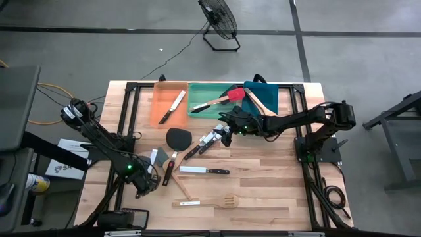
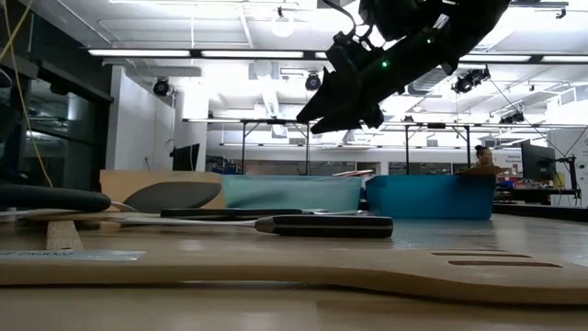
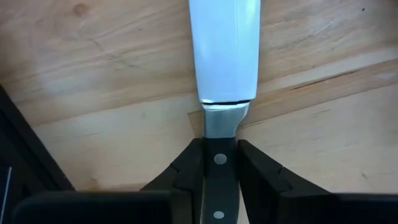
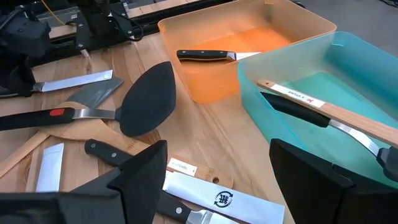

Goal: Pick & Place Kitchen Items
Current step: Put the black knife into the orange bin

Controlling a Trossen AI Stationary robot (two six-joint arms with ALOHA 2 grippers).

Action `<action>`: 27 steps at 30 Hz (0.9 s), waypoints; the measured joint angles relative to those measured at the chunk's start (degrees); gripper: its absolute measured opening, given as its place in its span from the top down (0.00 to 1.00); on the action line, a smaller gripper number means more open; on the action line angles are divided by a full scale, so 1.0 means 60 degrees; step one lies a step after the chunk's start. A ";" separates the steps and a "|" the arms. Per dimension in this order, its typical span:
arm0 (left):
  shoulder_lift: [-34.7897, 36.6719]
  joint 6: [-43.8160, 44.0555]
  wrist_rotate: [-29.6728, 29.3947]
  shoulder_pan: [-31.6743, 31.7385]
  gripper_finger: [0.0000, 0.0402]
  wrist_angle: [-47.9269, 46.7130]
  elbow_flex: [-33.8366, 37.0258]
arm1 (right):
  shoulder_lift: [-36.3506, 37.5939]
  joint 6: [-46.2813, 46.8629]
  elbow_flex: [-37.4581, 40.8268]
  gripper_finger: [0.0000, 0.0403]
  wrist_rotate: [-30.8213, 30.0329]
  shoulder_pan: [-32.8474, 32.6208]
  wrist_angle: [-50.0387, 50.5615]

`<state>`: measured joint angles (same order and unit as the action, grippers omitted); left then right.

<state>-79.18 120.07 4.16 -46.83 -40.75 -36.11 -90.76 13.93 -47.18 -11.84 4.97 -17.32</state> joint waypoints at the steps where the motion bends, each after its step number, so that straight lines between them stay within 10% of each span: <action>1: 0.0005 -0.0037 -0.0003 0.0000 0.82 -0.0094 -0.0063 | 0.0000 0.0000 0.0000 0.32 -0.0004 0.0000 0.0000; 11: 0.0695 -0.0213 -0.0114 -0.0007 0.82 -0.2323 -0.0734 | 0.0000 0.0087 0.0000 0.32 0.0004 0.0000 0.0001; 27: 0.2343 -0.1514 -0.4027 0.0800 0.82 -0.4592 -0.1367 | 0.0000 0.0178 0.0000 0.32 0.0024 0.0000 0.0004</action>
<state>-65.13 110.99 -20.01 -42.03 -68.31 -44.31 -90.76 15.00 -47.18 -11.69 4.97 -17.30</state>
